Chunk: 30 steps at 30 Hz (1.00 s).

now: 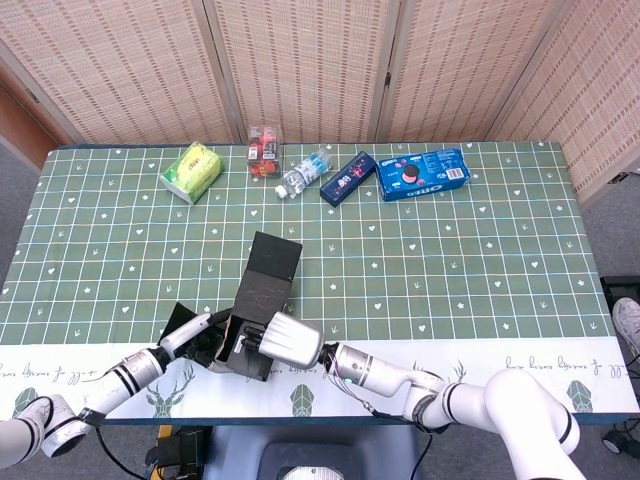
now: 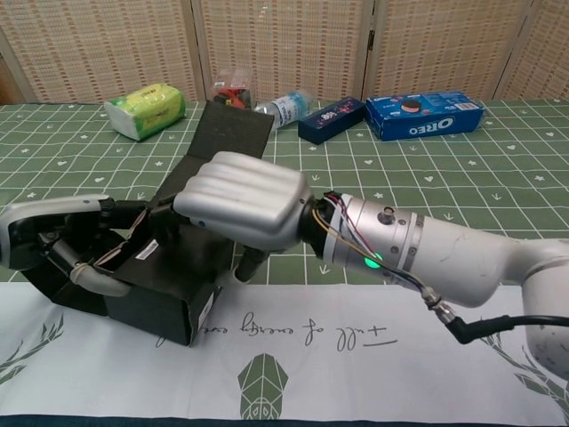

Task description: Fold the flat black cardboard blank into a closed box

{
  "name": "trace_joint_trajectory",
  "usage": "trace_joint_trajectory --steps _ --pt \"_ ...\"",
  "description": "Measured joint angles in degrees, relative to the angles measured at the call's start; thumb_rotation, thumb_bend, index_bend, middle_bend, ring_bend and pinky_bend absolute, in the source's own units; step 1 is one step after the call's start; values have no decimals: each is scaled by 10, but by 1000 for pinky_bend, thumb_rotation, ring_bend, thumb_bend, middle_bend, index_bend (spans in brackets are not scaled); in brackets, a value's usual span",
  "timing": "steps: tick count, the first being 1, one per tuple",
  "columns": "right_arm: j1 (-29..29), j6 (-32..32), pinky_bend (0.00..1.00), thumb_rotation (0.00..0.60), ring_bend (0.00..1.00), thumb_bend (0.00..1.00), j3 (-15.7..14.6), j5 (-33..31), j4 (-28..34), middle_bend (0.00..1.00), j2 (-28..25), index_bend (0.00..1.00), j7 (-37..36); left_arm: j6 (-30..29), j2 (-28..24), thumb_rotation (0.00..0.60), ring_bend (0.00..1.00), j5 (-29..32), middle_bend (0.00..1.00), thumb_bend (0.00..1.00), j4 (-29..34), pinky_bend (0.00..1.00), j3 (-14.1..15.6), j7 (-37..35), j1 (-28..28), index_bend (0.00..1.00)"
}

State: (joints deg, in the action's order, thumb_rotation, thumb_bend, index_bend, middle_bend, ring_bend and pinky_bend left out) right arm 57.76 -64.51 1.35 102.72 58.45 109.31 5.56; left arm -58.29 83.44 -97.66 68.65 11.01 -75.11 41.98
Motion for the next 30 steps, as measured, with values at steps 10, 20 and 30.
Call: trace_joint_trajectory --steps 10,20,30 --pt "10 32 1000 600 801 278 -10 3 36 390 -27 402 11 -2 0 600 642 0 187 113 0 910 4 4 0 155" --pt "26 78 1000 600 801 282 -11 -1 93 390 -64 403 39 -3 -7 600 631 -10 132 112 7 910 10 1 8 89" --pt "37 124 1000 600 801 298 -7 -18 124 411 -82 405 63 -2 -10 600 629 -6 123 112 11 910 12 -7 11 79"
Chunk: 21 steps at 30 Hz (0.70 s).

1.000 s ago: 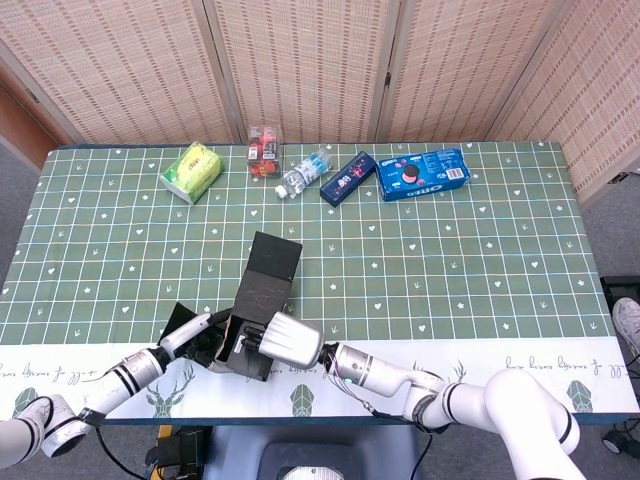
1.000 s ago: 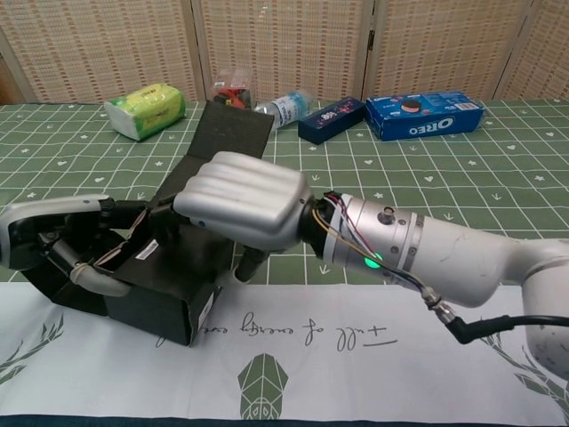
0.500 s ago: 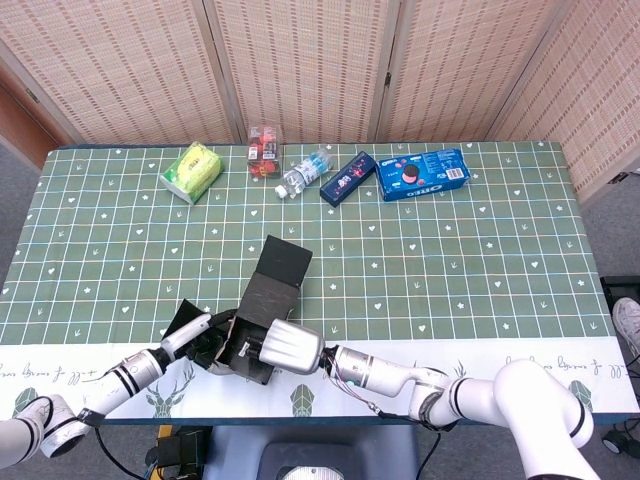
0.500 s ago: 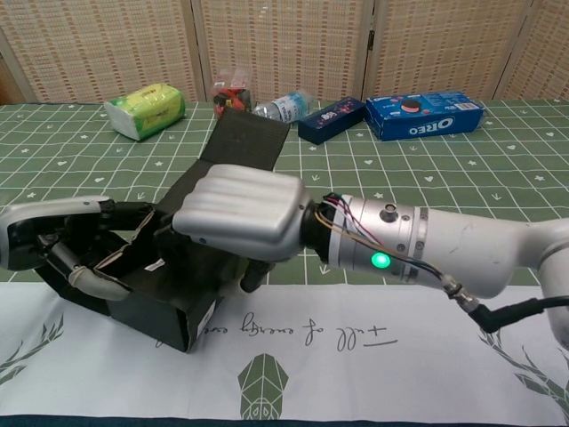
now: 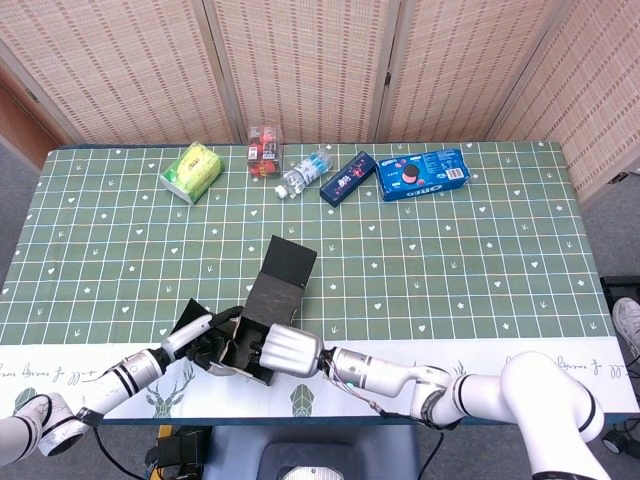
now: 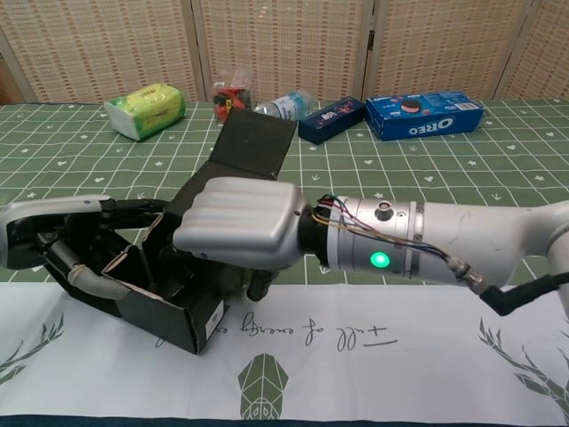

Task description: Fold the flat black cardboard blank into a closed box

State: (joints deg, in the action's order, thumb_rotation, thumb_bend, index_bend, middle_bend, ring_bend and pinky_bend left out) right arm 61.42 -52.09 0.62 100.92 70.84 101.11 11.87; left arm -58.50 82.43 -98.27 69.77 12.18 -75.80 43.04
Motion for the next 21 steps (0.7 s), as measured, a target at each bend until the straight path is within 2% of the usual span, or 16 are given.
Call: trace_joint_trajectory --steps 4,12,17,21 --pt "10 27 1000 600 805 338 3 -9 16 444 -9 451 5 0 -1 600 629 2 123 113 2 907 0 -2 0 79" --pt "22 49 1000 600 815 362 9 -22 32 594 -18 644 -2 1 -1 600 632 5 123 113 4 907 0 -3 0 90" --pt "23 51 1000 600 816 361 8 -24 33 600 -18 656 -1 3 1 600 634 8 123 113 4 907 -2 -2 1 95" --pt "23 50 1000 600 817 359 8 -24 33 555 -20 652 0 6 2 600 634 10 124 112 4 907 -3 -2 1 97"
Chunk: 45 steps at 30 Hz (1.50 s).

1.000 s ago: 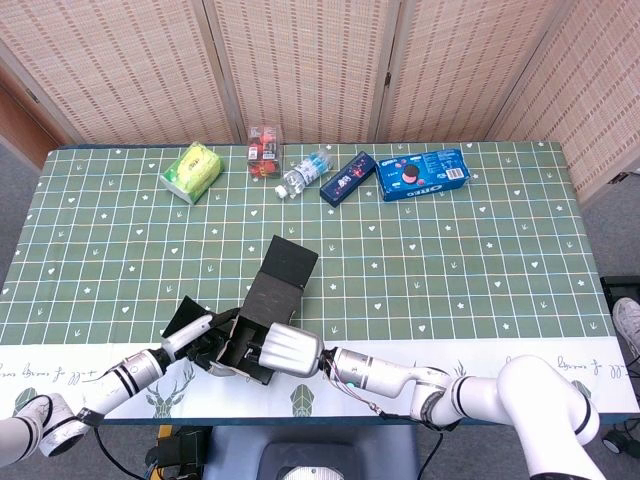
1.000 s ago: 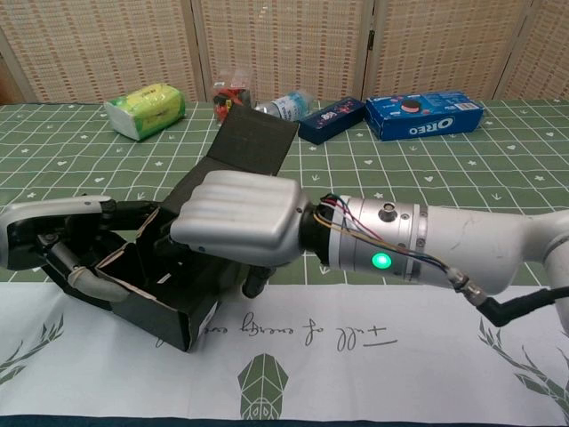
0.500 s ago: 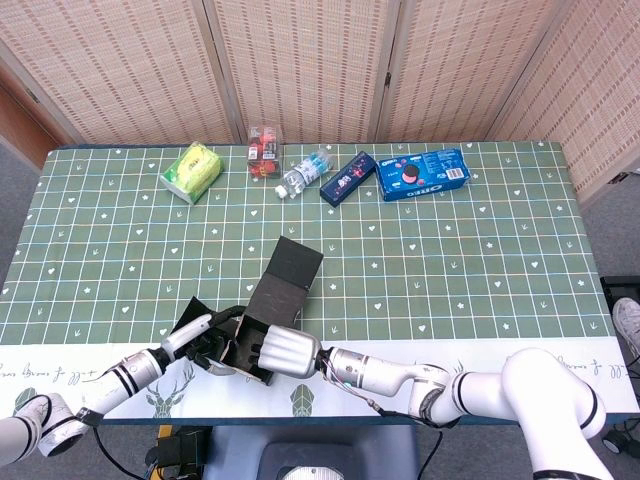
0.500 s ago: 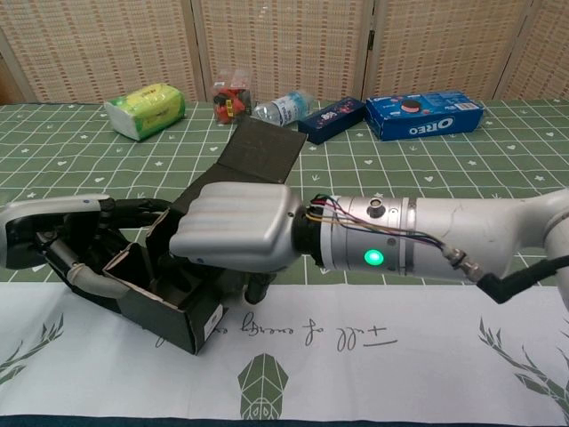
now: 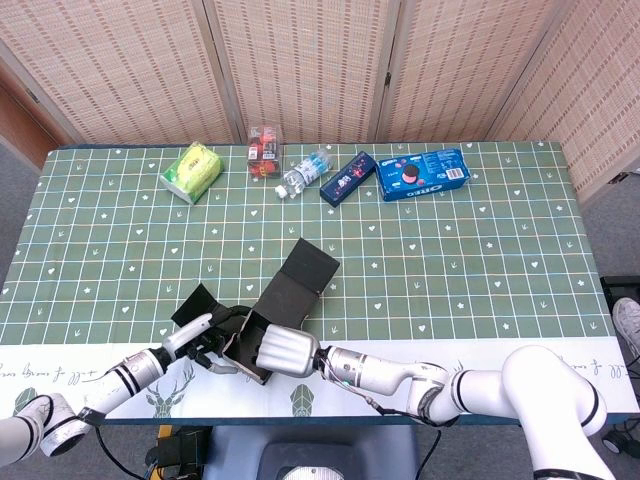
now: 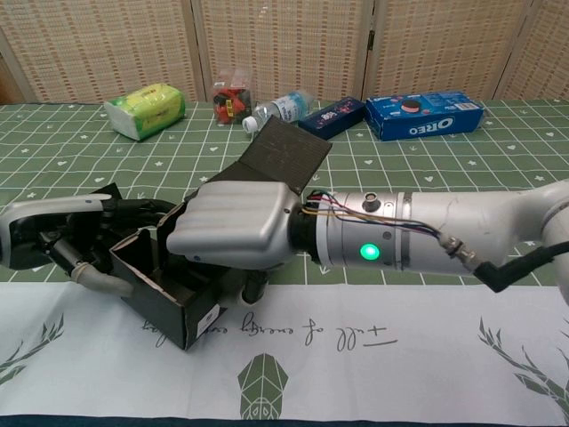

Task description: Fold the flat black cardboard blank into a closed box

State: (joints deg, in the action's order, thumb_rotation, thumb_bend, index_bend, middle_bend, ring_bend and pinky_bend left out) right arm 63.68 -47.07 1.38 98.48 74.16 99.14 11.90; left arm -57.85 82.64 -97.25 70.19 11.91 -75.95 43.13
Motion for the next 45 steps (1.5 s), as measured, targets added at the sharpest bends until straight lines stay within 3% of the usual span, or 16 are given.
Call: trace_joint_trajectory --steps 2,8,11,21,26,31,37,45 --pt "0 0 1000 600 816 349 -1 0 0 503 -1 596 3 2 1 600 635 2 123 113 0 907 -1 1 0 98" --pt "-5 -1 1000 600 761 199 2 -7 3 164 -5 90 25 7 2 600 636 13 123 113 3 907 -7 15 -2 100" --pt "-11 -8 1000 600 738 165 6 -13 12 96 -8 3 36 11 3 600 637 24 123 113 7 908 -13 27 -4 100" --pt "-64 -49 1000 600 735 149 21 -72 112 130 -47 0 52 18 -11 600 620 49 83 112 42 908 -30 82 -14 65" --pt "-106 -54 1000 600 735 124 21 -156 211 130 -96 0 49 19 -31 600 567 50 9 113 63 902 -30 109 -18 13" --pt "-148 -52 1000 600 729 86 18 -248 285 89 -136 0 18 21 -50 600 537 49 0 113 87 897 -29 149 -20 0" --pt "-191 -51 1000 600 699 5 11 -316 333 38 -150 0 -49 10 -76 600 534 62 0 112 123 897 -39 185 -33 0" --pt "-228 -47 1000 600 678 0 4 -375 356 6 -134 0 -108 -1 -97 600 533 78 0 112 141 897 -52 204 -50 0"
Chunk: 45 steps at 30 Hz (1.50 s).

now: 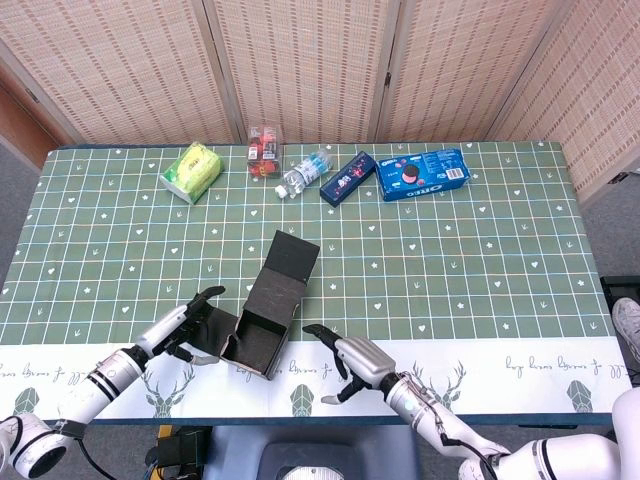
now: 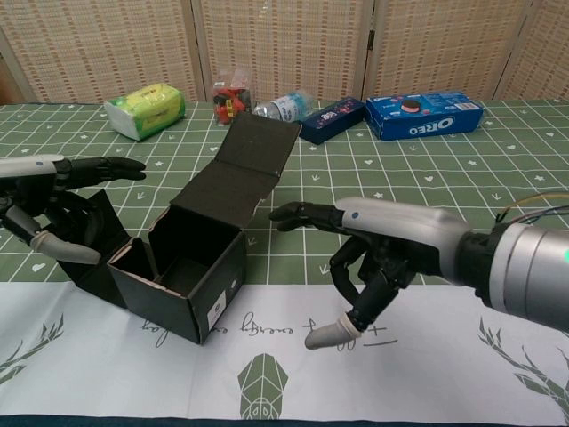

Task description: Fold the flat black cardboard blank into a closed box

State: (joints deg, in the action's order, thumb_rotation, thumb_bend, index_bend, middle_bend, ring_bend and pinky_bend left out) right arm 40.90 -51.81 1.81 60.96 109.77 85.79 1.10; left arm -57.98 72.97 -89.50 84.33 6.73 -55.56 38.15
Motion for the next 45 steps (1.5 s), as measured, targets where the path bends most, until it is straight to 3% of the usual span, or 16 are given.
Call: trace_joint_trajectory --steps 12,21,31,37,45 --pt "11 34 1000 600 655 0 46 -127 -19 0 32 0 -30 -13 -19 600 533 12 0 112 7 897 -17 2 -22 0" --pt "88 87 1000 600 650 0 102 -232 -112 0 76 0 -8 -11 -27 600 533 13 0 112 6 897 -26 -5 -30 0" --pt "168 127 1000 600 650 0 151 -276 -201 0 105 0 18 -6 -33 600 533 11 0 113 -2 897 -31 -20 -36 0" --pt "191 138 1000 600 650 0 156 -299 -217 0 100 0 29 -7 -33 600 533 11 0 113 -7 897 -35 -27 -40 0" --pt "133 120 1000 600 650 0 133 -237 -157 0 74 0 -8 -8 -35 600 533 5 0 112 -6 897 -37 -40 -43 0"
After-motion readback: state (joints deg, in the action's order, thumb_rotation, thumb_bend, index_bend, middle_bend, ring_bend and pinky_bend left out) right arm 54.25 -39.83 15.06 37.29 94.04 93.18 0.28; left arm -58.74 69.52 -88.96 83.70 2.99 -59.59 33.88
